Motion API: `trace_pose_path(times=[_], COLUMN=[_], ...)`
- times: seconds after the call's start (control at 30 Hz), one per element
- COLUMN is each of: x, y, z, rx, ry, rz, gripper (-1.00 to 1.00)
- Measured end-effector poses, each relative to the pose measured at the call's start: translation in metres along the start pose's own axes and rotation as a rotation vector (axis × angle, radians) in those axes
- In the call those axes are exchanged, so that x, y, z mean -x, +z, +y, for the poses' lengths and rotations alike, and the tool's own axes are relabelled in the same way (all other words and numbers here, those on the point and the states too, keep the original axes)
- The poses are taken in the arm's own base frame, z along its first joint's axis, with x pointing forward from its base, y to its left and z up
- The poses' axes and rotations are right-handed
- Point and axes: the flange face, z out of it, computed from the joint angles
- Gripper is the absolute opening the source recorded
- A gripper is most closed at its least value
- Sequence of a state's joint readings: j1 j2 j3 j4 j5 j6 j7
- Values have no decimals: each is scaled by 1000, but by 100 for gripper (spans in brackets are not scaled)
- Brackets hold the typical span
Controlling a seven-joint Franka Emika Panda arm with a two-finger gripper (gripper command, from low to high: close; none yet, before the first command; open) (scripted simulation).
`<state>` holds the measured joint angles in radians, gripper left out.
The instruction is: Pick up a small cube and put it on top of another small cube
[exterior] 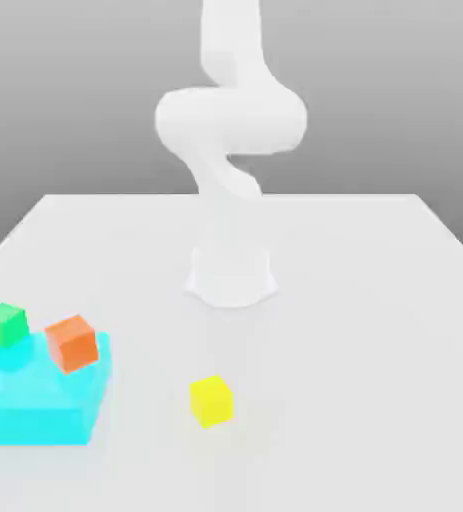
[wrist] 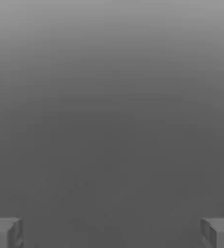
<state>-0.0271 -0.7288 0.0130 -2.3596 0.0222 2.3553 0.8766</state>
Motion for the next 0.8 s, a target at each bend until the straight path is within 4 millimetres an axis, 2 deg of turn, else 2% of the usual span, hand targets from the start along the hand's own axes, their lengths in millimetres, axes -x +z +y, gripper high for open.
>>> trace_pose_path(times=[0.1,0.2,0.33,0.43,0.53,0.63,0.7,0.8], x=[12,30,66,101,139,177,191,204], y=[77,145,222,269,303,322,332,350], z=[23,54,108,158,210,262,283,297], rx=[90,185,326,446,568,691,728,738], ry=[144,285,471,616,754,882,924,930], rz=[-60,-106,-148,-164,-164,-148,-139,-140], gripper=[0,0,0,0,0,0,0,0])
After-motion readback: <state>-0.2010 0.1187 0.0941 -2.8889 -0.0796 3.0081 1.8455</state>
